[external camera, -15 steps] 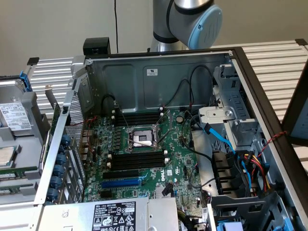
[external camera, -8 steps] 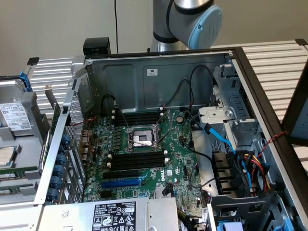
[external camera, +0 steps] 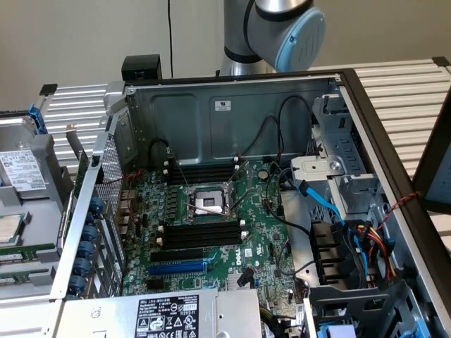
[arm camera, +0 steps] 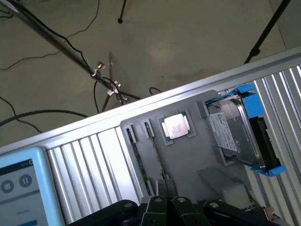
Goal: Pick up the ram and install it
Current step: 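Reach for the ram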
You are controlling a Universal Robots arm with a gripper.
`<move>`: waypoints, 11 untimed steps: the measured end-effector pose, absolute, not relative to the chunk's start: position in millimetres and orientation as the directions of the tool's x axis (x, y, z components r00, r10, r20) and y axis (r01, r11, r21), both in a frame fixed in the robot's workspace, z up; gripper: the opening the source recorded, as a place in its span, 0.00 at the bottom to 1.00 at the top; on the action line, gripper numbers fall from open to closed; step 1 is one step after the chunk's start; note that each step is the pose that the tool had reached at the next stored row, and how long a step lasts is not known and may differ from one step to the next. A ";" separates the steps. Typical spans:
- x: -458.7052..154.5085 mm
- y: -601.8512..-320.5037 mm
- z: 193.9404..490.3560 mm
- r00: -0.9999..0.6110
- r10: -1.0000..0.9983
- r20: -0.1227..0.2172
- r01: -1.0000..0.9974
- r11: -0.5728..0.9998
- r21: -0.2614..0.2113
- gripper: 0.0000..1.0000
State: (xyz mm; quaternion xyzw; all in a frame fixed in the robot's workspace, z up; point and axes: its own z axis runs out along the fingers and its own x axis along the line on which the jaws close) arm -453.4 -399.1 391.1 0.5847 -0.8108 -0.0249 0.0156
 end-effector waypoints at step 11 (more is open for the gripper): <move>-453.3 -399.1 390.5 -0.211 -0.977 -0.008 -0.977 0.211 0.000 0.11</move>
